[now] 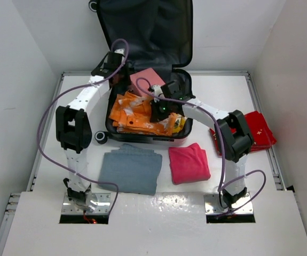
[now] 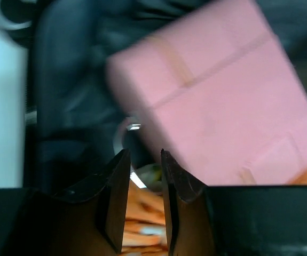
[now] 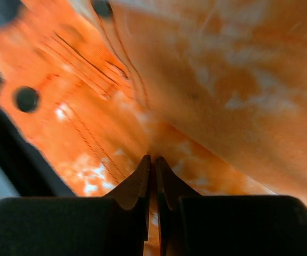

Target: Pack the luggage

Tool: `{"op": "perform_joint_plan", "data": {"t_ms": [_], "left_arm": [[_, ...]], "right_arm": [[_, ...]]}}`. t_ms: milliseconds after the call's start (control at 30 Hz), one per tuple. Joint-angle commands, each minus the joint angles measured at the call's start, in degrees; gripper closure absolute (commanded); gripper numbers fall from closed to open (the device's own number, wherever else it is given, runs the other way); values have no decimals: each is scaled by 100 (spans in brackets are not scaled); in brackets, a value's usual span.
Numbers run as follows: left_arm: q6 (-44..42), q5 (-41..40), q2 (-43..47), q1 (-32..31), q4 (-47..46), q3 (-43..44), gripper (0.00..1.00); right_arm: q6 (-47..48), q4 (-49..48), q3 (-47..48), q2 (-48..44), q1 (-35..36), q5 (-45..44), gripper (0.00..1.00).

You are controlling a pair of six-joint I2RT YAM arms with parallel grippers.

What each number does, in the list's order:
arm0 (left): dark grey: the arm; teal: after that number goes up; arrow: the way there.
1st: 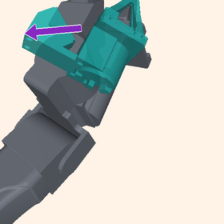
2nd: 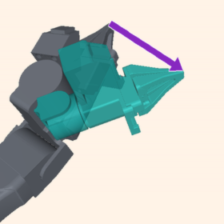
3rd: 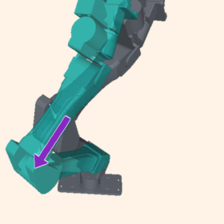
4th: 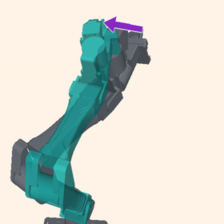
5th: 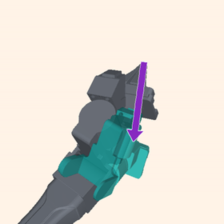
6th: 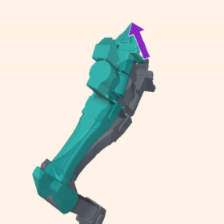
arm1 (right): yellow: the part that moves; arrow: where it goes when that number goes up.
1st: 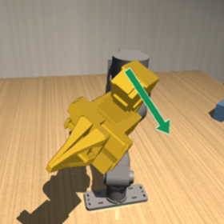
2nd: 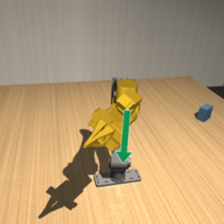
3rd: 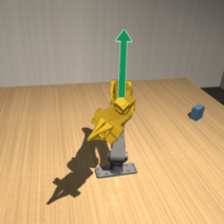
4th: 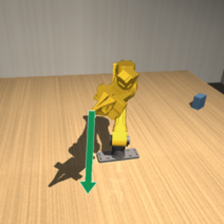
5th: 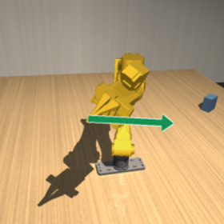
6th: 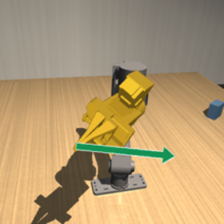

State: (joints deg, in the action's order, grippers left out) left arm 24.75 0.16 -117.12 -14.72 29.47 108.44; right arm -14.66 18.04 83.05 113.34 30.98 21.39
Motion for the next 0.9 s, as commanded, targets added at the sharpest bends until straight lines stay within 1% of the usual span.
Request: {"op": "perform_joint_plan", "data": {"t_ms": [0,67,167,200,267,333,367,433,467,500,533,600,633,700,733,767,800,867], "left_arm": [[311,-377,252,179,155,-69,66],[433,-368,94,180,155,-8,66],[434,-149,-144,233,33,151,66],[434,113,-327,233,-38,273,66],[548,264,-504,233,-38,327,70],[548,789,-654,233,-91,397,77],[548,897,-576,172,-91,275,81],[303,1124,-330,83,-21,-32,83],[206,1257,-164,14,-21,-478,86],[144,1328,143,-83,-21,-699,87],[144,1702,259,-84,-90,-1093,88],[91,2117,461,-207,-152,-1351,91],[152,2641,514,-285,-292,-1465,93],[240,2953,620,-443,-871,-1808,98],[345,3015,620,-505,-1099,-1905,99],[424,3068,707,-505,-1711,-2080,99],[521,3069,708,-592,-2021,-2134,100],[802,3016,568,-672,-2723,-2134,100]], "right_arm": [[822,68,-209,-14,31,-723,94],[946,68,-315,65,75,-855,94],[1175,191,-403,153,92,-1057,95],[1271,313,-394,162,92,-1145,95],[1421,375,-429,171,110,-1172,95],[1422,446,-499,119,110,-1215,95],[1422,472,-509,92,92,-1225,95],[1413,550,-561,13,57,-1163,95],[1421,560,-587,-39,57,-1137,95],[1439,525,-605,-92,40,-1145,95],[1422,534,-614,-136,48,-1146,95],[1413,516,-632,-163,40,-1145,95],[1404,516,-640,-180,57,-1154,95],[1360,429,-728,-163,57,-1181,97],[1343,385,-763,-259,66,-1181,98],[1351,367,-929,-294,57,-1181,98],[1351,227,-983,-373,48,-1181,100],[1351,139,-1210,-470,66,-1181,100]]}}
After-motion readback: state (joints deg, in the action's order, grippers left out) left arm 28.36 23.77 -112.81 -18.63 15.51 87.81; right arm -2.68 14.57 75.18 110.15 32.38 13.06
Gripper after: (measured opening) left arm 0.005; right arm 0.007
